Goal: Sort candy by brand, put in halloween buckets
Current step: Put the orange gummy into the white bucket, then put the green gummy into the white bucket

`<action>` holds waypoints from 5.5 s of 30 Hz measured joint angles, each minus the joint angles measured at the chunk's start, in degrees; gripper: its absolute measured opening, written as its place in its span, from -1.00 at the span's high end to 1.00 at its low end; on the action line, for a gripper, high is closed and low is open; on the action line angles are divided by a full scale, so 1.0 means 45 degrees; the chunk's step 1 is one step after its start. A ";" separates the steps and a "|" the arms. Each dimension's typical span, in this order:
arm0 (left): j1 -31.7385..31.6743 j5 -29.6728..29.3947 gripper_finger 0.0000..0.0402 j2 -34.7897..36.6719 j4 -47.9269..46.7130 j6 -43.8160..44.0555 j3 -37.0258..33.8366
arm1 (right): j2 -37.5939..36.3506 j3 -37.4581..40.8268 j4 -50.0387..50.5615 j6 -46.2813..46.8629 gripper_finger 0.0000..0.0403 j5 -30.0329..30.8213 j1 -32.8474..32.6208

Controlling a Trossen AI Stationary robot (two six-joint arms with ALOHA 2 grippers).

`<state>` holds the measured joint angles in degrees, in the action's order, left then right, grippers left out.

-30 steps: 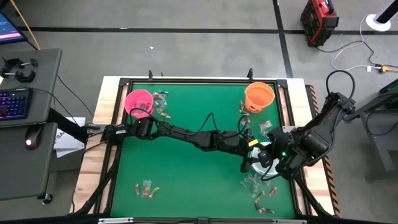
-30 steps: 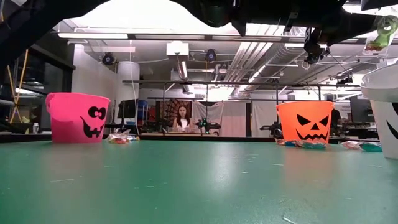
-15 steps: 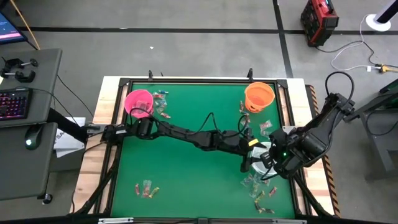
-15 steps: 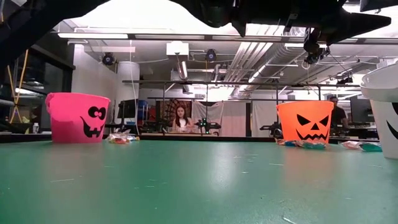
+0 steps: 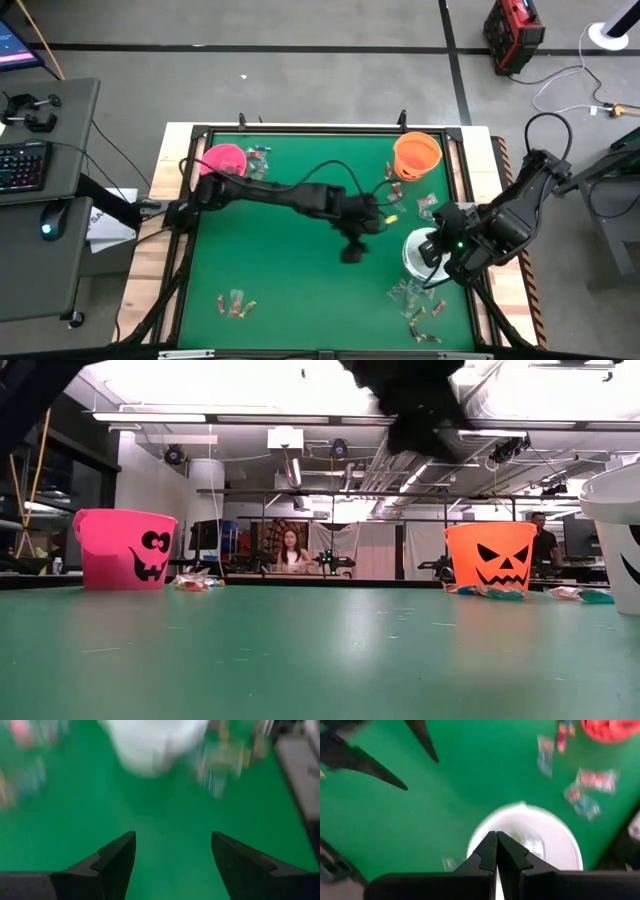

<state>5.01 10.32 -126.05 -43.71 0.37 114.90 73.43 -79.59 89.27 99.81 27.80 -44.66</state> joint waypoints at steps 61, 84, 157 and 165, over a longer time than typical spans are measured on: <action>0.6099 -0.4316 1.00 1.0578 0.0405 1.7770 -1.3881 | -0.0010 0.0015 0.0165 -0.1073 1.00 0.1402 0.0024; 0.0729 -0.2233 1.00 0.2213 1.0439 0.6113 -0.5026 | -0.0506 -0.2166 -0.0287 -0.1345 1.00 0.7152 0.0039; -0.9144 -0.3897 -0.17 0.1241 -0.7217 -0.2436 -0.6005 | -0.0486 -0.2181 -0.0021 -0.2867 1.00 0.6427 0.3376; -0.9118 -0.4428 -0.13 0.1241 -0.6668 -0.2422 -0.6884 | -0.0486 -0.2181 -0.0025 -0.3434 1.00 0.6284 0.3453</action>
<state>-36.03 -9.61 -120.46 -73.72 -10.53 83.92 71.24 -89.41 89.16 84.36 56.08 -29.12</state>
